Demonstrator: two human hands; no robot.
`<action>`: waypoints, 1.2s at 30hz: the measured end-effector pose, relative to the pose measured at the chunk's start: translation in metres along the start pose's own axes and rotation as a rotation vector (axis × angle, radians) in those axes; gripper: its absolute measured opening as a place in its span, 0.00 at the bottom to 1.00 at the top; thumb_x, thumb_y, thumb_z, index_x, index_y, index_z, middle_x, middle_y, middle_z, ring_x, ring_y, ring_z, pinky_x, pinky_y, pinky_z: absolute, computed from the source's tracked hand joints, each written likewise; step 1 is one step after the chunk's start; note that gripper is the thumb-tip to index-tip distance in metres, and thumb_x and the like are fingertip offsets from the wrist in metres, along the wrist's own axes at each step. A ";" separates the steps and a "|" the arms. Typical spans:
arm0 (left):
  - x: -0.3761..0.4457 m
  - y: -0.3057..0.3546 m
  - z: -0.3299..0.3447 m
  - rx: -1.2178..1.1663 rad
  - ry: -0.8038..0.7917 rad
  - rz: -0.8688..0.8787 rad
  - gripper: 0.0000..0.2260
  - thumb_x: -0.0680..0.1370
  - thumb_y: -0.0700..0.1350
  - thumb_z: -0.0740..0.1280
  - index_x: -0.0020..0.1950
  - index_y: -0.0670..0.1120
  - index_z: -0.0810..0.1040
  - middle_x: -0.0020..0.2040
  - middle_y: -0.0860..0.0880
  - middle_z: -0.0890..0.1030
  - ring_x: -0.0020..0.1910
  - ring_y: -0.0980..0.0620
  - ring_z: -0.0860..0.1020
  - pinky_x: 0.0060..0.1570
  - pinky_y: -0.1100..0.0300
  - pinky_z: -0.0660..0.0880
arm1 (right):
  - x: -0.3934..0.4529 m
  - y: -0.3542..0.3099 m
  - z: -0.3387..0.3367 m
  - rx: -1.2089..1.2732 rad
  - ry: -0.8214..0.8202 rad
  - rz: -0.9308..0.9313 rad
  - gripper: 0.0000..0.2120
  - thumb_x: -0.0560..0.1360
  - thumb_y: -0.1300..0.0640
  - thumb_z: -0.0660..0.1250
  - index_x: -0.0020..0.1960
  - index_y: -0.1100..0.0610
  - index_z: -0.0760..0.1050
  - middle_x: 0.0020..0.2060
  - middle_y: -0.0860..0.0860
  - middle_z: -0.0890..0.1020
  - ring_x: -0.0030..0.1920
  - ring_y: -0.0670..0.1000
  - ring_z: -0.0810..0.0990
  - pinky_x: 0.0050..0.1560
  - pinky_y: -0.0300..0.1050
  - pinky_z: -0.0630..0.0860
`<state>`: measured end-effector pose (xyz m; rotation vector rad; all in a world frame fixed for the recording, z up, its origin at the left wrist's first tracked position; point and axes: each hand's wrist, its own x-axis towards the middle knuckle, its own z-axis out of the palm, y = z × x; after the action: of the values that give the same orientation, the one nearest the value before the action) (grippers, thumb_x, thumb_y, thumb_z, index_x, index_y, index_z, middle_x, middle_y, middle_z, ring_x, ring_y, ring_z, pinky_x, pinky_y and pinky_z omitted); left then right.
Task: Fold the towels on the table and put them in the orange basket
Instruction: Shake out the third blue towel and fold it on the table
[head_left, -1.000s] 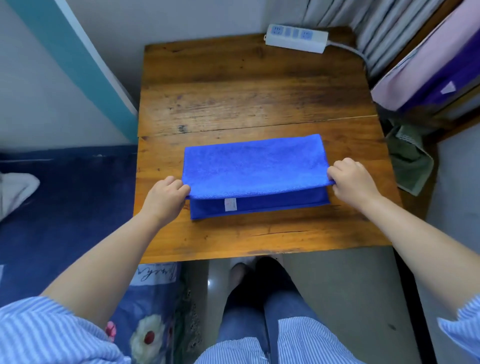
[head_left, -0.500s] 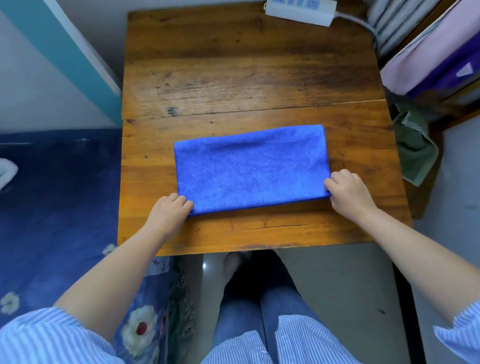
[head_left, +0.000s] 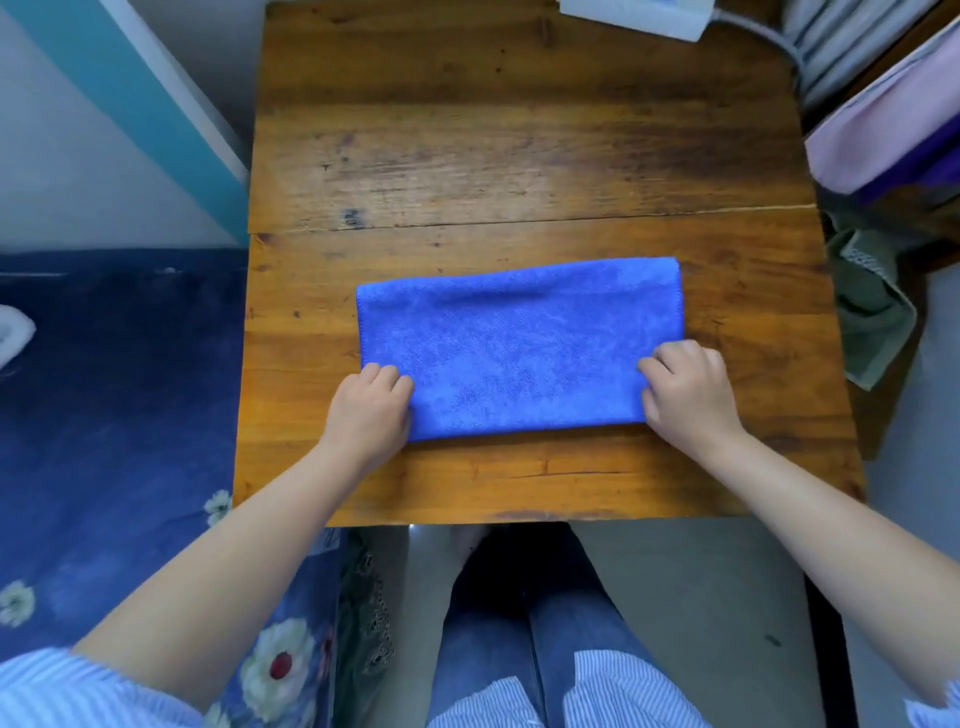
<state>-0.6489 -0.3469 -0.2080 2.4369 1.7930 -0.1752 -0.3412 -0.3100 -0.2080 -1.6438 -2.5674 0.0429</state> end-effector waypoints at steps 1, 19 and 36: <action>0.010 0.005 -0.003 -0.095 0.049 -0.030 0.05 0.57 0.33 0.67 0.31 0.37 0.78 0.29 0.40 0.78 0.27 0.43 0.78 0.22 0.60 0.73 | 0.013 -0.010 -0.001 0.033 0.031 -0.005 0.11 0.60 0.67 0.57 0.34 0.66 0.78 0.31 0.61 0.79 0.32 0.61 0.80 0.32 0.48 0.75; 0.085 -0.001 0.059 -0.264 -0.008 -0.469 0.30 0.74 0.59 0.49 0.74 0.50 0.58 0.76 0.46 0.54 0.76 0.41 0.48 0.72 0.46 0.44 | 0.094 -0.007 0.067 0.089 -0.325 0.126 0.26 0.79 0.47 0.51 0.75 0.53 0.50 0.75 0.49 0.52 0.76 0.52 0.47 0.71 0.47 0.37; 0.036 0.033 0.047 -0.292 -0.031 -0.513 0.30 0.74 0.56 0.52 0.73 0.43 0.60 0.75 0.39 0.56 0.75 0.37 0.50 0.71 0.39 0.46 | 0.038 0.003 0.042 0.200 -0.196 0.414 0.30 0.74 0.47 0.49 0.74 0.58 0.54 0.75 0.57 0.51 0.75 0.59 0.45 0.71 0.60 0.40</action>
<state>-0.6077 -0.3303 -0.2597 1.7399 2.2119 0.0102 -0.3578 -0.2730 -0.2480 -2.1425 -2.2044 0.4941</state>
